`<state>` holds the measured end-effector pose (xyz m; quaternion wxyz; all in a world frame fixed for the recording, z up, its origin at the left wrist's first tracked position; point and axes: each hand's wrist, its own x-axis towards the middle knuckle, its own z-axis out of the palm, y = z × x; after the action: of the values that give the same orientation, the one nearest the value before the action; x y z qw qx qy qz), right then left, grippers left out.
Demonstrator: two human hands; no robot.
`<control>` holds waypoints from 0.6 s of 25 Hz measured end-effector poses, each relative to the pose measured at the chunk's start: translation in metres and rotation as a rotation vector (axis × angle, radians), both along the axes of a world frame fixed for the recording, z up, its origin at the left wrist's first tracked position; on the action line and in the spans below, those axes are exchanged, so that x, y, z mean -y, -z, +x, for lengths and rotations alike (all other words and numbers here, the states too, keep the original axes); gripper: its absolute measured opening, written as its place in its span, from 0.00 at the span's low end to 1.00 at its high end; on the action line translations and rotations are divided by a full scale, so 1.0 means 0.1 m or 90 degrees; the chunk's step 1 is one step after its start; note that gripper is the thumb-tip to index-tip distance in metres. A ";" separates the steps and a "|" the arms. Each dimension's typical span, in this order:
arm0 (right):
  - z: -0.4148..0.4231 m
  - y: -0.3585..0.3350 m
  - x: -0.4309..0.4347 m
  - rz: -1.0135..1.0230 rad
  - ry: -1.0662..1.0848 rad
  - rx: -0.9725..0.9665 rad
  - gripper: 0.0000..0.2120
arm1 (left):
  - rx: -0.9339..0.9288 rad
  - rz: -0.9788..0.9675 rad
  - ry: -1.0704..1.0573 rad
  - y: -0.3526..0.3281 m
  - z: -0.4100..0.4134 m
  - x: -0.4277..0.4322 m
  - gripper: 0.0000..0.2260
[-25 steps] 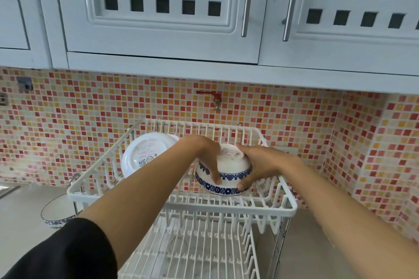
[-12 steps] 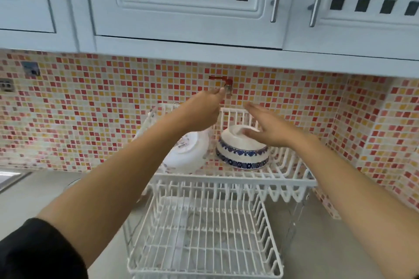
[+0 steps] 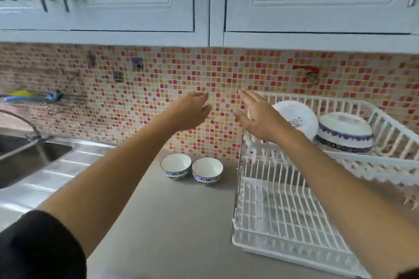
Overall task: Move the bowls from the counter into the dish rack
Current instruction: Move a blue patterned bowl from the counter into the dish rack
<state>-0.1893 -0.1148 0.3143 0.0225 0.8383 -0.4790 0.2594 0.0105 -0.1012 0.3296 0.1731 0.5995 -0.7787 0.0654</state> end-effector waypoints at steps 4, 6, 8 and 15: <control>0.71 0.44 -0.01 0.065 -0.018 0.054 0.30 | 0.007 0.084 -0.058 0.44 0.64 -0.04 0.24; 0.96 0.73 0.08 0.122 -0.006 0.067 0.30 | -0.016 0.126 -0.081 0.69 0.80 0.00 0.23; 1.16 1.08 0.25 0.205 0.028 0.076 0.30 | -0.045 0.165 -0.106 1.01 0.94 0.11 0.22; 1.37 2.25 1.11 0.448 0.273 0.230 0.30 | -0.132 0.294 -0.178 2.26 1.19 0.78 0.17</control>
<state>-0.0519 -0.2257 0.0891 -0.2947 0.6178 -0.6973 0.2124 0.1292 -0.1795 0.1032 0.1000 0.7280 -0.6610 -0.1519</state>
